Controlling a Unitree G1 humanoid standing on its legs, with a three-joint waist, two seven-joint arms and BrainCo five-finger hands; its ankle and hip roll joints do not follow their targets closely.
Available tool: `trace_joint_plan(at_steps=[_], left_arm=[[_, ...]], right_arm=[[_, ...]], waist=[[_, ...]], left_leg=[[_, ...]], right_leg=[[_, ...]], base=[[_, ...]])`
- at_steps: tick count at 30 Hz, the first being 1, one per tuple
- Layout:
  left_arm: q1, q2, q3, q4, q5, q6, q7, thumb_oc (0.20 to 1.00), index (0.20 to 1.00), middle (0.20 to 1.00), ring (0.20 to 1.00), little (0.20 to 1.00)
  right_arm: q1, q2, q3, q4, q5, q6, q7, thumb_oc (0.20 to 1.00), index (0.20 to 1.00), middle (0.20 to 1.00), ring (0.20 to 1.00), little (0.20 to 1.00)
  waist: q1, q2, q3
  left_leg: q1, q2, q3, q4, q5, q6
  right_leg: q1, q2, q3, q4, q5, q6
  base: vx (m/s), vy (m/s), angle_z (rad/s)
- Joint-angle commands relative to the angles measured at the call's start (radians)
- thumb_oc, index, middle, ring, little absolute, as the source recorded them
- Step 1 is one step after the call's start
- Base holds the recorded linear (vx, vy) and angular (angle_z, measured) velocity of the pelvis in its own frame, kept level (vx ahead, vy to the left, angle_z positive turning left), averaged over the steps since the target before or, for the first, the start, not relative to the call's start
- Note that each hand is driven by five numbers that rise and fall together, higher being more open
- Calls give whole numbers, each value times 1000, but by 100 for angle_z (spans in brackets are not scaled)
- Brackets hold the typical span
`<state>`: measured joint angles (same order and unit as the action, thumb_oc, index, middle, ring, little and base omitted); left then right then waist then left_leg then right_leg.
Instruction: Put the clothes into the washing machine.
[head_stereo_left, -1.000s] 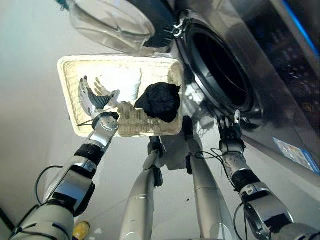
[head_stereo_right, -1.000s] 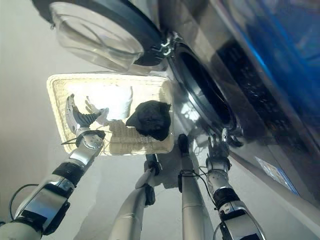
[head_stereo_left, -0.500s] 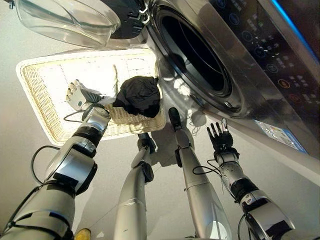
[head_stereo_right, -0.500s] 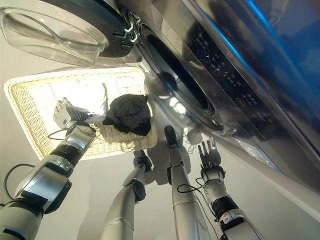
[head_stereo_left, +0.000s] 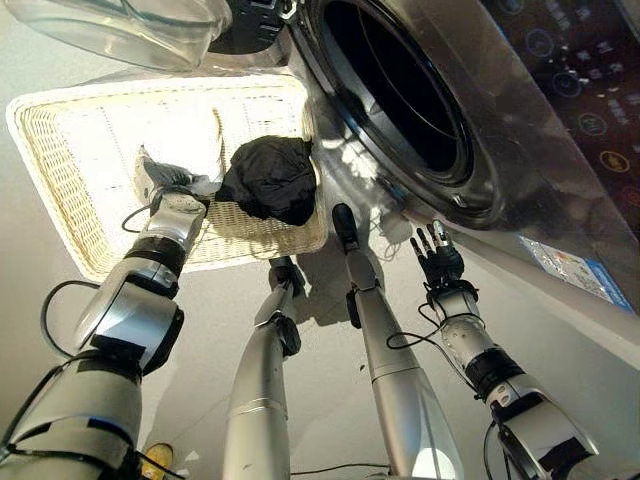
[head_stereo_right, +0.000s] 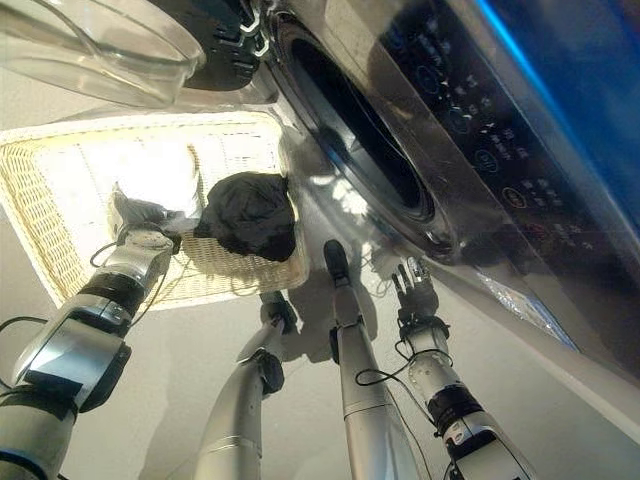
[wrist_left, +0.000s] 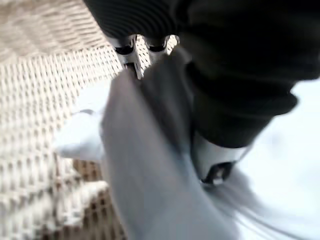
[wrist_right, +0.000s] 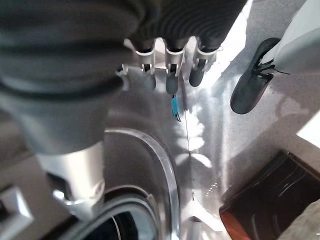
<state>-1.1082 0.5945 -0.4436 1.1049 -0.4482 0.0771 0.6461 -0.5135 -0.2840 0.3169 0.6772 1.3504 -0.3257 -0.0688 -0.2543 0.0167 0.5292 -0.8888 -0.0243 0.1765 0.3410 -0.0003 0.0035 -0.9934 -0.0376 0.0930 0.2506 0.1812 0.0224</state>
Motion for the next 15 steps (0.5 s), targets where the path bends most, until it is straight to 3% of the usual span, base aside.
trace_joint_plan(at_steps=[1, 8, 15], left_arm=[[-33, -21, 44, -114, -4, -175, 1, 200, 200, 200, 200, 200], [13, -26, 68, -151, 87, -210, 153, 200, 200, 200, 200, 200], [101, -14, 107, -176, 128, -164, 249, 200, 200, 200, 200, 200]], right_arm=[[42, 43, 11, -44, -83, -9, 0, 1000, 1000, 1000, 1000, 1000], [38, 61, 36, -29, -144, -19, -6, 1000, 1000, 1000, 1000, 1000], [32, 72, 49, -35, -209, -19, -27, 1000, 1000, 1000, 1000, 1000]], waist=[[15, -46, -9], [65, -32, -9], [118, -13, -9]], left_leg=[[57, -40, -20, 35, -64, -39], [136, -40, -70, -64, 9, -47], [207, -19, -127, -176, 86, -64]], right_leg=[[42, 58, -16, -19, -47, 29], [135, 74, -45, -16, -71, 19], [219, 76, -86, -34, -86, 19]], base=[[-75, -120, 13], [-85, -133, 18], [-88, -101, 19]])
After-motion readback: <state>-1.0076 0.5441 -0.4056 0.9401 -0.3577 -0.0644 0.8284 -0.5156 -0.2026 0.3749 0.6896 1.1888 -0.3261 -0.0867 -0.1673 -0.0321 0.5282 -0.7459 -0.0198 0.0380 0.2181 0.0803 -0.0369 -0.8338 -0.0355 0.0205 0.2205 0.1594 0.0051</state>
